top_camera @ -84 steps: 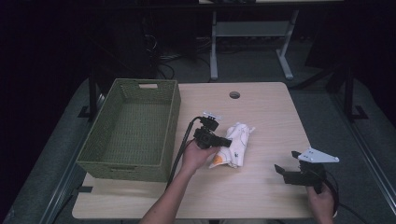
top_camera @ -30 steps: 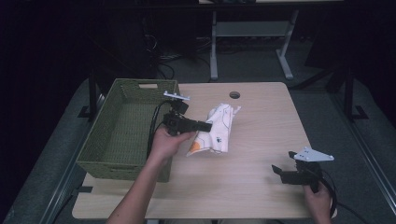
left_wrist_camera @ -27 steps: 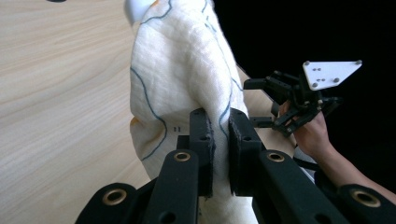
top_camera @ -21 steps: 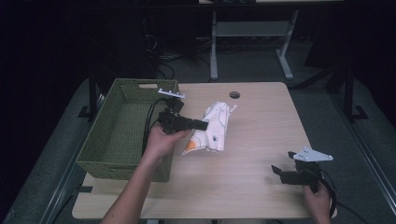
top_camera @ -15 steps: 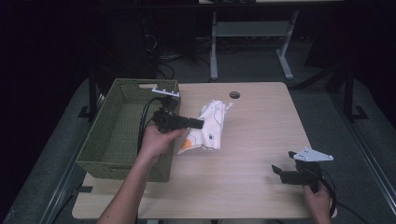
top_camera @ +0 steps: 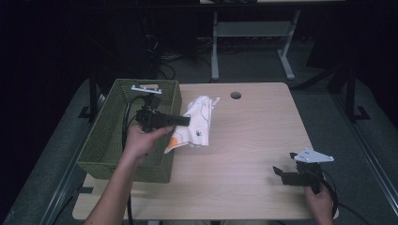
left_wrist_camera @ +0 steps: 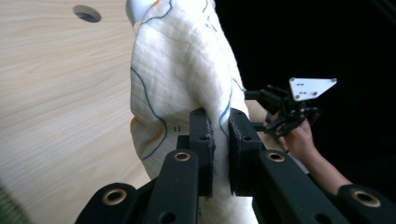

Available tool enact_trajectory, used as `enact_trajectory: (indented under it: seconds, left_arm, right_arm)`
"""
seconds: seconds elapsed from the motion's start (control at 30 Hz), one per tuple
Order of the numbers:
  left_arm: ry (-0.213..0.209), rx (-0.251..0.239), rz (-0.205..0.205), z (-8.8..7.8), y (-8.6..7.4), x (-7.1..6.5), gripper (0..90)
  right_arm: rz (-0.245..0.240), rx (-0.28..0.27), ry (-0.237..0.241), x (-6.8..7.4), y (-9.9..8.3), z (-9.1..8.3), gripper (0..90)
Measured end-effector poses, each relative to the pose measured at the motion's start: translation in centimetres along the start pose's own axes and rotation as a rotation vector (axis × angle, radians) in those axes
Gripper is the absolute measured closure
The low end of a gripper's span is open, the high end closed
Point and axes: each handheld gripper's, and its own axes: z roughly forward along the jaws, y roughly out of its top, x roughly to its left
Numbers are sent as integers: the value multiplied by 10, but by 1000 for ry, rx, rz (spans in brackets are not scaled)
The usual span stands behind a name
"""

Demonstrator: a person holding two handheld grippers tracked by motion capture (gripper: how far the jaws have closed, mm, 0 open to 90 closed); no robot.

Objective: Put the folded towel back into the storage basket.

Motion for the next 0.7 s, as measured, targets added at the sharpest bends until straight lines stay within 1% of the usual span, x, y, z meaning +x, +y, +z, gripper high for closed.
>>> enact_trajectory:
  seconds: [0.2, 0.3, 0.37, 0.47, 0.57, 0.7]
  left_arm:
    - [17, -6, 2, -15, -1, 4, 833]
    - [29, -10, -6, -24, -2, 8, 834]
    - [28, -18, -8, -28, -4, 10, 834]
    - [33, -36, -24, -38, -6, 17, 833]
    - [41, -56, -44, -47, -8, 23, 833]
    - [58, -60, -55, -57, -11, 28, 833]
  right_arm:
    - [0, 5, 0, 0, 0, 0, 139]
    - [1, 3, 2, 1, 0, 0, 139]
    - [-1, 2, -1, 1, 0, 0, 139]
    - [4, 8, 3, 1, 0, 1, 139]
    - [-5, 15, 3, 2, 0, 2, 139]
    - [-8, 11, -3, 1, 0, 1, 139]
